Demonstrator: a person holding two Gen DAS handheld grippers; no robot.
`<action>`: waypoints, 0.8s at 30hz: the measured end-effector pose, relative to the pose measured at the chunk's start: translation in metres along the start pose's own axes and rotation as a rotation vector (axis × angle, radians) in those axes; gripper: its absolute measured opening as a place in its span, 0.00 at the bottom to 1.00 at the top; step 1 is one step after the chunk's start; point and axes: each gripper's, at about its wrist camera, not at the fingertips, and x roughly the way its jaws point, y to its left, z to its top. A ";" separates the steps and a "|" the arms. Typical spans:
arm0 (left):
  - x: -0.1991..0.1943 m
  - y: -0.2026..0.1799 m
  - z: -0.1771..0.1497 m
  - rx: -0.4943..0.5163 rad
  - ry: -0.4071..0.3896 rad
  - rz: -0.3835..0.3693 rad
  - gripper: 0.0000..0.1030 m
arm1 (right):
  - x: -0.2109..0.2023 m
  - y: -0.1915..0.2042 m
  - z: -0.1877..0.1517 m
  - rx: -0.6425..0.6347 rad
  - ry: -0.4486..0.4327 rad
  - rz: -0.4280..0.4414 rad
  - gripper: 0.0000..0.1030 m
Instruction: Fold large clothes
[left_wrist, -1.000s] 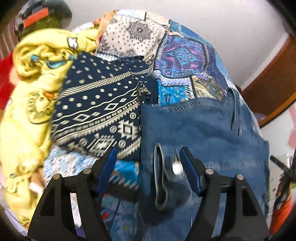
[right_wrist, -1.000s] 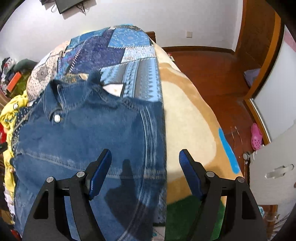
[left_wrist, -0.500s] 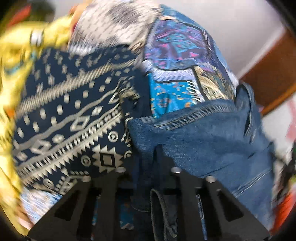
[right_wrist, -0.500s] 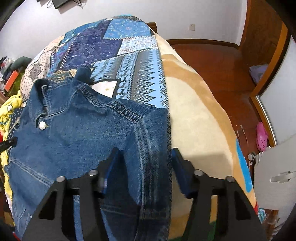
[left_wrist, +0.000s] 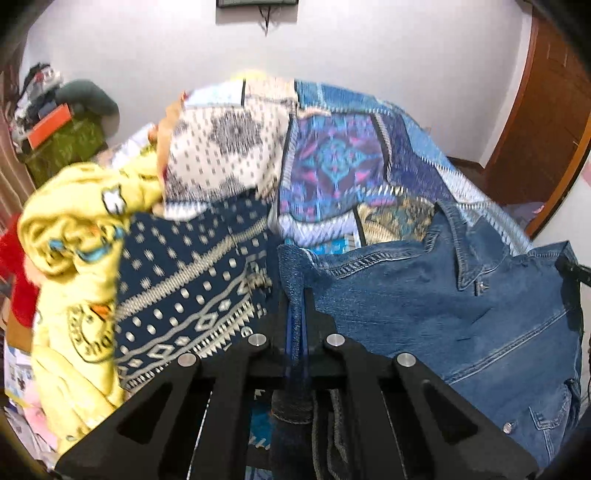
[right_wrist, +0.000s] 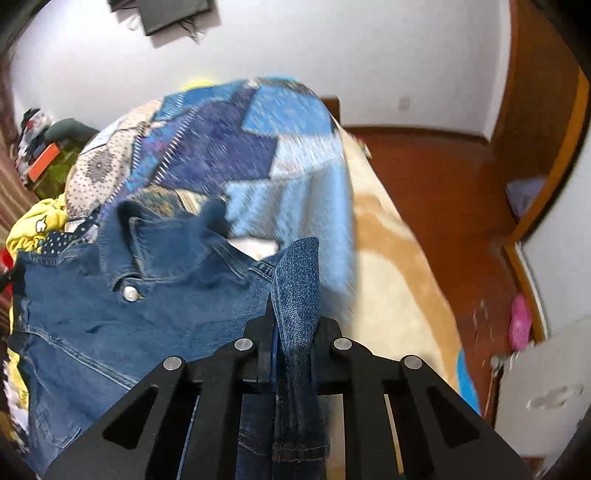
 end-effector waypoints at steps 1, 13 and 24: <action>-0.003 0.000 0.004 -0.003 -0.010 0.004 0.03 | -0.003 0.005 0.007 -0.012 -0.014 -0.001 0.10; 0.061 0.041 0.012 -0.084 0.089 0.099 0.03 | 0.057 0.015 0.045 -0.010 -0.001 -0.056 0.10; 0.089 0.052 -0.006 -0.117 0.170 0.106 0.07 | 0.083 0.010 0.019 -0.038 0.130 -0.124 0.29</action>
